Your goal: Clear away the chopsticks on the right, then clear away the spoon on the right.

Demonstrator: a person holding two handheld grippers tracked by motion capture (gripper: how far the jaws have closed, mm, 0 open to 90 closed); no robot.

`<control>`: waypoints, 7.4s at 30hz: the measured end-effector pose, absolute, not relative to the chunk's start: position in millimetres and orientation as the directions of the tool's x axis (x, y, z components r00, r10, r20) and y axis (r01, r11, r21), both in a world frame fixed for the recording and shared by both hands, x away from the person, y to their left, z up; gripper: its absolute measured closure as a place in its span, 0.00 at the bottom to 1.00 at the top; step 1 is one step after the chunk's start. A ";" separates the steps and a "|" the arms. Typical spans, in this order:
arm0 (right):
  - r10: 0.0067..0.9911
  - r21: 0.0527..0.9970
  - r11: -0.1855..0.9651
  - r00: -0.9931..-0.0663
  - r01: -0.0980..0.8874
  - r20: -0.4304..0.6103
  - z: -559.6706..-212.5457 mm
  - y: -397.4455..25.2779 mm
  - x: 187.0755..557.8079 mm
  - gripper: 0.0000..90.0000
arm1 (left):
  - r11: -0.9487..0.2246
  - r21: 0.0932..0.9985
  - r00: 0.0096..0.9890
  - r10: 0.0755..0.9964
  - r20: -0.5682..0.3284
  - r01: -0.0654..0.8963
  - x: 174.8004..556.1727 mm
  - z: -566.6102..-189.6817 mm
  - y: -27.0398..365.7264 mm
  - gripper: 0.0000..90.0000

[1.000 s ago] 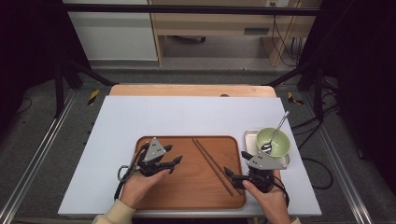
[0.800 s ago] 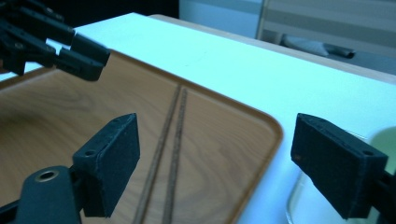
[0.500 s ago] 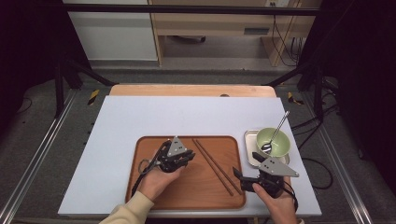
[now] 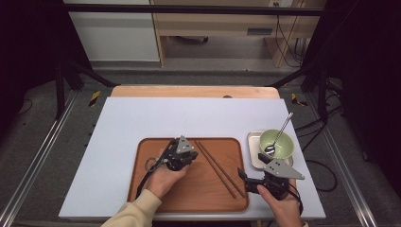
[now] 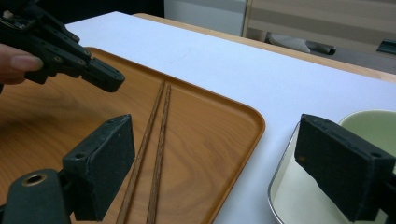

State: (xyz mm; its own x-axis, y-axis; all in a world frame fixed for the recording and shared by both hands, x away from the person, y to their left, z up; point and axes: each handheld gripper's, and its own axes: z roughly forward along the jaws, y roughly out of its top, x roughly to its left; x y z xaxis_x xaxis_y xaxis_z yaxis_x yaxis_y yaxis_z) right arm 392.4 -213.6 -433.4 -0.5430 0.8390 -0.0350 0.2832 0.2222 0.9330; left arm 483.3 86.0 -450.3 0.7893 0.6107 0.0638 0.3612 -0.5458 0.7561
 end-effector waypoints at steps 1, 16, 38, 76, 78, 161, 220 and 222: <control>0.840 0.932 0.222 -0.542 0.286 -0.034 -433.6 -213.5 392.5 0.14 | -0.553 0.750 0.790 0.609 0.067 0.363 484.1 -451.8 83.7 1.00; 0.833 0.926 0.236 -0.552 0.293 -0.038 -434.5 -213.5 392.7 0.15 | -0.607 0.689 0.787 0.611 0.085 0.397 502.9 -467.8 59.2 1.00; 0.828 0.922 0.244 -0.559 0.301 -0.037 -435.7 -213.0 393.6 0.15 | -0.596 0.707 0.800 0.596 0.071 0.381 516.0 -471.3 39.9 0.99; 0.831 0.915 0.250 -0.556 0.318 -0.034 -437.2 -213.9 395.7 0.15 | -0.650 0.708 0.891 0.449 0.065 0.275 509.7 -473.0 -20.1 0.99; 0.831 0.914 0.251 -0.556 0.318 -0.034 -437.3 -214.1 395.8 0.15 | -0.653 0.708 0.895 0.440 0.065 0.270 509.2 -473.2 -22.2 0.99; 0.931 0.844 0.243 -0.358 0.477 -0.066 -375.5 -334.3 492.1 0.41 | -0.288 0.938 0.529 0.835 0.148 0.191 433.0 -448.3 247.4 0.13; 0.843 0.886 -0.047 -0.457 0.461 0.283 -401.6 -360.8 546.1 0.99 | -0.218 0.960 0.485 0.868 0.107 0.177 428.1 -458.4 272.8 0.14; 0.831 0.897 -0.041 -0.483 0.440 0.275 -393.4 -358.6 539.2 1.00 | -0.219 0.960 0.485 0.868 0.110 0.176 427.9 -458.5 272.7 0.14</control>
State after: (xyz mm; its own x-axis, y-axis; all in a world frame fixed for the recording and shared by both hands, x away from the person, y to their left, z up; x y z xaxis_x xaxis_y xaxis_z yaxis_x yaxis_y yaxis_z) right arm 539.2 -358.6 -393.4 -0.4832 0.8311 0.2752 0.4402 -0.0411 0.8970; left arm 427.9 272.7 -458.5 0.4851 0.8676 0.1096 0.1756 -0.2194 0.9597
